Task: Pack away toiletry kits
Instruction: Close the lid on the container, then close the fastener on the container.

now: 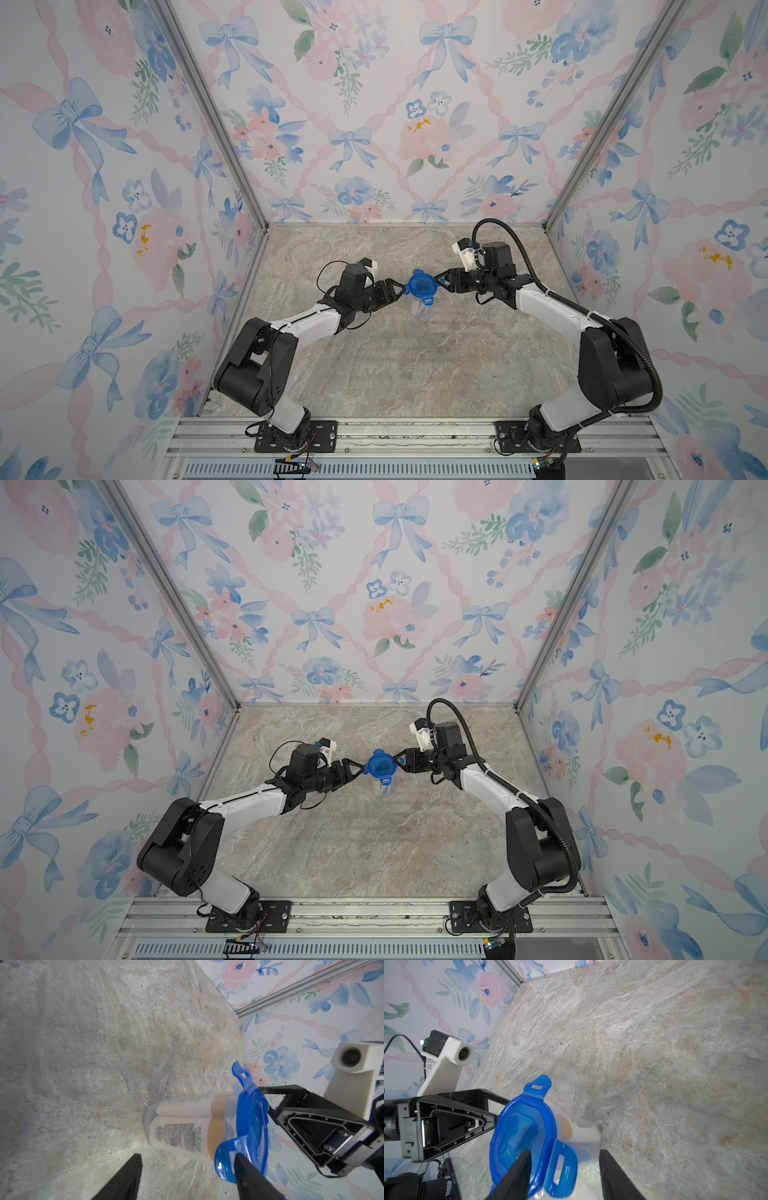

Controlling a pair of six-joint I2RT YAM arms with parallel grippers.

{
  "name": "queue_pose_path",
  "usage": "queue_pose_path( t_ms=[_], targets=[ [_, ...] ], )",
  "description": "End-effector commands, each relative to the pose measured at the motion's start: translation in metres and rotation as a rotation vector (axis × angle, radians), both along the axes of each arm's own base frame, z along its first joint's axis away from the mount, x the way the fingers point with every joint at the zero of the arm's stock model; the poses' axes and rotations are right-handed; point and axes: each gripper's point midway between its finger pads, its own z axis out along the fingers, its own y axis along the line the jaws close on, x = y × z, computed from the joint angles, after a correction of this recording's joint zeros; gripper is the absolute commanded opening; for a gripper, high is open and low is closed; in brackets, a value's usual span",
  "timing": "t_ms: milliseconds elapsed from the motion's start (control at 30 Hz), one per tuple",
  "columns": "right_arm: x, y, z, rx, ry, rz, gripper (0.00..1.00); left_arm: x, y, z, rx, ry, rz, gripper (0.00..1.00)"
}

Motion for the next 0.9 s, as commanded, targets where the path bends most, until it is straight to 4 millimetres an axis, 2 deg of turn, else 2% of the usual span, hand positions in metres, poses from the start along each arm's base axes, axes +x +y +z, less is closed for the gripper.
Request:
queue_pose_path(
  t_ms=[0, 67, 133, 300, 367, 500, 600, 733, 800, 867],
  targets=[
    [-0.003, -0.009, 0.016, -0.041, -0.038, -0.018, 0.55, 0.002, 0.001, 0.019, 0.013, -0.040, -0.021, 0.81],
    [-0.003, -0.017, 0.018, -0.095, -0.047, -0.038, 0.56, 0.003, 0.007, 0.016, 0.044, -0.035, -0.001, 0.88],
    [-0.005, -0.026, 0.024, -0.145, -0.067, -0.055, 0.56, 0.004, 0.017, 0.016, 0.085, -0.043, 0.023, 0.92],
    [-0.012, -0.024, 0.033, -0.232, -0.046, -0.014, 0.48, 0.009, 0.033, 0.040, 0.238, -0.110, 0.061, 0.90],
    [-0.016, -0.017, 0.034, -0.248, -0.034, 0.010, 0.45, 0.008, 0.027, 0.050, 0.279, -0.128, 0.048, 0.93],
    [-0.022, -0.009, 0.031, -0.298, -0.005, 0.052, 0.43, 0.001, 0.002, 0.064, 0.272, -0.140, 0.000, 0.82],
    [-0.023, -0.003, 0.031, -0.294, 0.006, 0.074, 0.43, -0.002, -0.012, 0.060, 0.268, -0.125, -0.029, 0.83],
    [-0.022, 0.009, 0.023, -0.294, 0.036, 0.108, 0.45, 0.000, -0.016, 0.050, 0.275, -0.100, -0.025, 0.83],
    [-0.022, 0.010, 0.015, -0.303, 0.061, 0.113, 0.50, -0.001, -0.020, 0.048, 0.271, -0.092, -0.035, 0.83],
    [-0.022, 0.011, 0.009, -0.305, 0.071, 0.113, 0.50, -0.003, -0.023, 0.048, 0.270, -0.092, -0.042, 0.83]
  ],
)
